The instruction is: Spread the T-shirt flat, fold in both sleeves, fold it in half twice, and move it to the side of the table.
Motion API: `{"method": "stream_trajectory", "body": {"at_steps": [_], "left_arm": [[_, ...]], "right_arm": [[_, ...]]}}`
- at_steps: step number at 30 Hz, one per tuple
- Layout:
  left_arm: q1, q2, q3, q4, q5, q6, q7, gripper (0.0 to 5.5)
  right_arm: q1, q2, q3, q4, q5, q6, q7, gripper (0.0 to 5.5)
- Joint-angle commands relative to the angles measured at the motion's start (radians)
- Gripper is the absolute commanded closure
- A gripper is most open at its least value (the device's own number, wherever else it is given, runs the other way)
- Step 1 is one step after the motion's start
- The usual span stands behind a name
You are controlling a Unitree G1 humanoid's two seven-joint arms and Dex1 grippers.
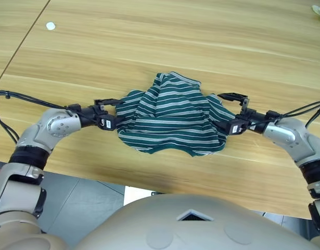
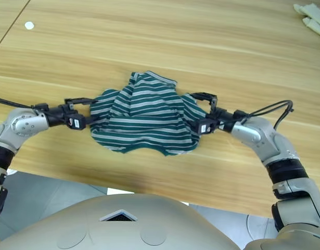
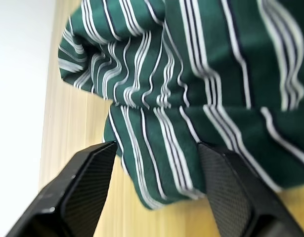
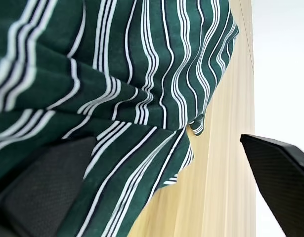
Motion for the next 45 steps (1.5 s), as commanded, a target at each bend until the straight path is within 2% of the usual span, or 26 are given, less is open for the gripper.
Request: {"method": "stream_trajectory", "body": {"at_steps": [1,6,10,14,18,21,26,32,33,45], "left_arm": [[0.019,0.058,0.063,-0.083,-0.039,0.011,-0.008,2.46],[0.123,0.097,0.082,-0.239,-0.212,-0.011,-0.09,2.46],[0.216,0.134,0.043,-0.393,-0.425,-0.024,-0.213,2.46],[0.306,0.184,0.005,-0.482,-0.539,-0.005,-0.339,2.46],[0.34,0.177,-0.019,-0.461,-0.48,0.028,-0.398,2.46],[0.307,0.144,-0.018,-0.455,-0.404,0.083,-0.4,2.46],[0.279,0.112,0.007,-0.503,-0.286,0.181,-0.371,2.46],[0.281,0.126,0.028,-0.532,-0.257,0.221,-0.383,2.46],[0.282,0.128,0.029,-0.534,-0.256,0.221,-0.386,2.46],[0.288,0.129,0.025,-0.52,-0.203,0.23,-0.399,4.36]], "right_arm": [[0.021,-0.032,-0.058,-0.045,0.035,0.0,0.002,0.12],[0.038,-0.053,-0.125,-0.082,0.049,-0.001,-0.005,0.12],[0.07,-0.04,-0.163,-0.219,0.19,-0.011,0.027,0.12],[0.204,-0.103,-0.112,-0.366,0.312,-0.046,0.144,0.12],[0.317,-0.165,-0.079,-0.421,0.355,-0.042,0.257,0.12],[0.351,-0.175,-0.063,-0.407,0.312,-0.005,0.305,0.12],[0.364,-0.172,-0.077,-0.366,0.202,0.108,0.319,0.12],[0.345,-0.153,-0.059,-0.315,0.099,0.165,0.297,0.12],[0.341,-0.152,-0.054,-0.312,0.091,0.165,0.296,0.26],[0.357,-0.124,0.015,-0.331,0.099,0.12,0.306,2.47]]}}
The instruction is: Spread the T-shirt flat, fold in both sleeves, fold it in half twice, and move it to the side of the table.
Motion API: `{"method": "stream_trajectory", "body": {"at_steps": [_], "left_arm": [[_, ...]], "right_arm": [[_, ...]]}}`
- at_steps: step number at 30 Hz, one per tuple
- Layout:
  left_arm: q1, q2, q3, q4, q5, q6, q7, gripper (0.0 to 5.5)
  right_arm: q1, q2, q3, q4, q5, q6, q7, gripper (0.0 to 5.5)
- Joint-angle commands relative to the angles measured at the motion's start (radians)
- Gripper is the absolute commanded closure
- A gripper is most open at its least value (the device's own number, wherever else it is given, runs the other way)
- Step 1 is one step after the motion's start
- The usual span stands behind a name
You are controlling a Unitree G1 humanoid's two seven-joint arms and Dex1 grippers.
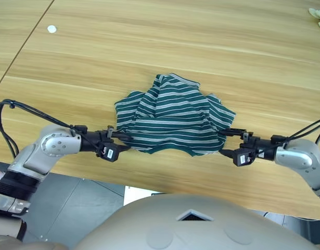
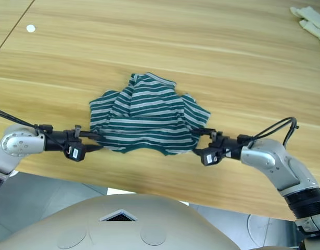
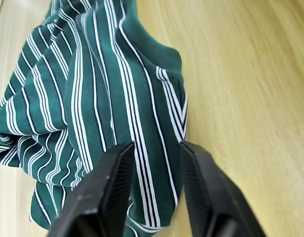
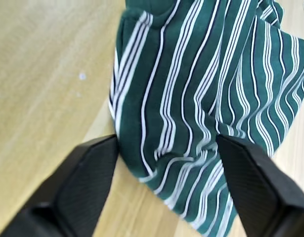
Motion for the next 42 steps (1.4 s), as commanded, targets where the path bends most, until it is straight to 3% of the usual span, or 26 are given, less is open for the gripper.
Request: {"method": "stream_trajectory", "body": {"at_steps": [1,7,16,22,27,35,39,42], "left_arm": [[-0.018,0.007,0.006,0.019,0.034,0.013,-0.002,4.45],[-0.028,-0.006,-0.001,0.07,0.074,-0.004,0.014,5.48],[-0.032,-0.035,-0.015,0.138,0.094,-0.068,0.051,5.5],[-0.054,-0.07,-0.015,0.182,0.034,-0.134,0.067,5.5],[-0.146,-0.094,0.073,0.089,-0.148,-0.115,0.083,5.5],[-0.012,0.063,0.239,-0.108,-0.523,-0.107,-0.053,5.5],[0.013,0.026,0.123,-0.031,-0.357,-0.085,-0.115,5.5],[0.035,-0.014,0.031,-0.01,-0.249,-0.059,-0.137,5.02]], "right_arm": [[0.029,0.015,0.053,0.024,-0.047,0.007,0.035,2.59],[0.009,0.032,0.074,0.043,-0.056,0.003,0.028,3.78],[-0.007,0.03,0.084,0.058,-0.057,0.016,0.031,5.48],[-0.016,0.025,0.062,0.059,-0.04,0.015,0.017,5.48],[-0.06,0.013,-0.046,0.028,0.081,-0.019,-0.016,5.48],[0.044,-0.092,-0.383,-0.121,0.671,-0.164,0.131,5.48],[0.024,-0.03,-0.296,-0.102,0.522,-0.136,0.163,5.48],[0.005,0.014,-0.227,-0.093,0.425,-0.115,0.17,5.5]]}}
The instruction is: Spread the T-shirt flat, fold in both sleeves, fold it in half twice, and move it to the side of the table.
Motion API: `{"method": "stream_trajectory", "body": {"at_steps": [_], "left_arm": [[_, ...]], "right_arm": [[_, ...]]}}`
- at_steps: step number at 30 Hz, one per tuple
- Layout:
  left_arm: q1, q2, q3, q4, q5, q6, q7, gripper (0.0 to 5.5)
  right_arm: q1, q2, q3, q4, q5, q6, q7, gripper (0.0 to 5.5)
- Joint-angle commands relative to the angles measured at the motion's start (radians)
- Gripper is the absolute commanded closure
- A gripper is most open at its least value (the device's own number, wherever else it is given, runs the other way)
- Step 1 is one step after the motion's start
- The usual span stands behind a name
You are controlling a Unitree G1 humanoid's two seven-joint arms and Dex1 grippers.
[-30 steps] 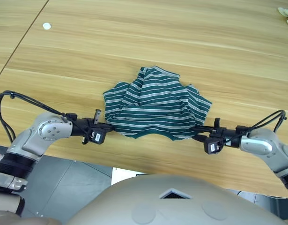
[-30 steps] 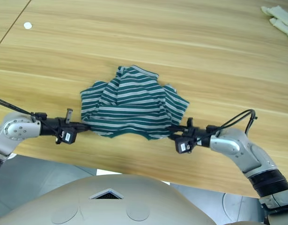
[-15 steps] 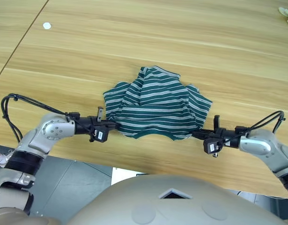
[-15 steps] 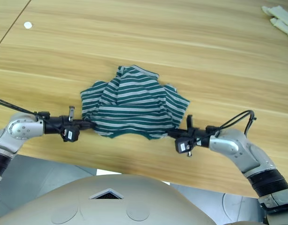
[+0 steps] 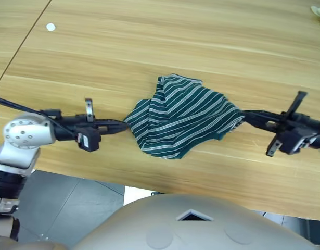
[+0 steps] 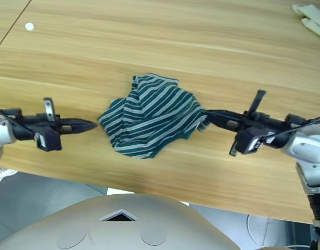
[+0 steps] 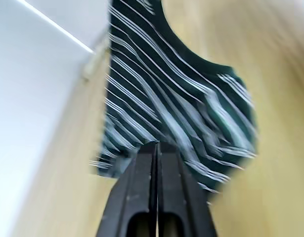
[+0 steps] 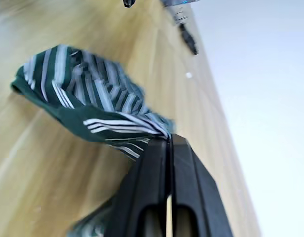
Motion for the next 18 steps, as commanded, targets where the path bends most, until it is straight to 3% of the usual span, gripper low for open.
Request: {"method": "stream_trajectory", "body": {"at_steps": [1,6,12,18], "left_arm": [[0.023,-0.049,-0.098,0.015,0.126,0.038,-0.021,4.92],[0.031,-0.162,-0.177,-0.015,0.177,0.121,0.017,4.05],[0.027,-0.205,-0.171,-0.008,0.266,0.112,0.083,3.11],[-0.017,-0.239,-0.214,0.093,0.451,0.069,0.155,2.95]], "right_arm": [[-0.029,0.044,0.066,0.008,-0.095,0.024,0.018,5.5],[-0.051,0.067,0.078,0.014,-0.128,0.043,0.012,5.5],[-0.056,0.079,0.076,0.027,-0.143,0.048,0.009,5.5],[-0.053,0.084,0.076,0.029,-0.155,0.047,0.009,5.5]]}}
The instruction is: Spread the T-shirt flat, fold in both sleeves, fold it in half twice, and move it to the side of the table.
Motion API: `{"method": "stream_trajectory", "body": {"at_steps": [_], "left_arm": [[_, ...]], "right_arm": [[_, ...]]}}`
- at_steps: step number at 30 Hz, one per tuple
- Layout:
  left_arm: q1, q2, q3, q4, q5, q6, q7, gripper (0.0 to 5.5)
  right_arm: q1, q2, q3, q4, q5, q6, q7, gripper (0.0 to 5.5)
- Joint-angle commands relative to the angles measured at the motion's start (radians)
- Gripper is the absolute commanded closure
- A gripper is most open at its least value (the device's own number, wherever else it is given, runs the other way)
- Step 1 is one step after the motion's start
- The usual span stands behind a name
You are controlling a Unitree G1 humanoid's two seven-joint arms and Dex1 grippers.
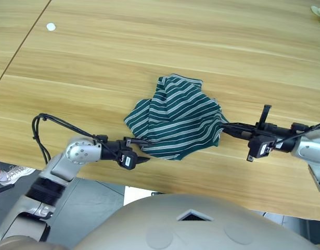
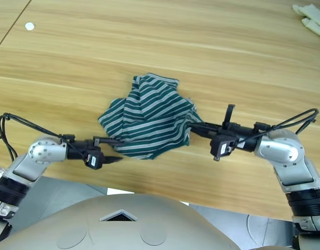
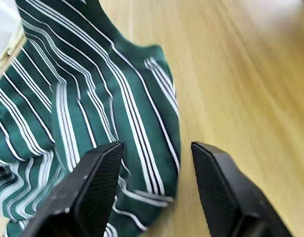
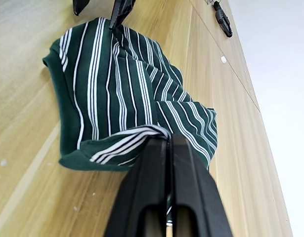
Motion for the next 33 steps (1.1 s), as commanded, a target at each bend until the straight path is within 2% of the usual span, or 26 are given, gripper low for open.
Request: {"method": "stream_trajectory", "body": {"at_steps": [1,7,11,15,26,30,33], "left_arm": [[-0.031,-0.012,-0.036,0.055,0.101,-0.018,0.027,2.95],[-0.035,0.002,-0.075,0.077,0.118,-0.052,0.03,2.95],[-0.036,0.016,-0.087,0.075,0.103,-0.064,0.024,3.57],[-0.036,0.022,-0.093,0.077,0.09,-0.071,0.024,3.62],[-0.076,0.022,-0.093,0.157,0.16,-0.074,0.076,5.44],[-0.081,0.022,-0.103,0.173,0.164,-0.081,0.081,5.48],[-0.076,0.03,-0.093,0.141,0.086,-0.084,0.06,5.48]], "right_arm": [[-0.011,0.006,-0.004,0.002,-0.006,0.0,0.0,5.5],[-0.012,0.007,-0.002,-0.004,-0.008,0.007,-0.001,5.5],[-0.015,0.011,0.005,0.001,-0.012,0.007,0.001,5.5],[-0.018,0.014,0.013,0.009,-0.019,0.003,0.002,5.5],[-0.008,0.025,0.014,0.002,-0.033,-0.002,0.003,5.5],[-0.008,0.025,0.014,0.001,-0.034,-0.001,0.003,5.5],[-0.007,0.027,0.011,0.003,-0.034,-0.004,0.0,5.5]]}}
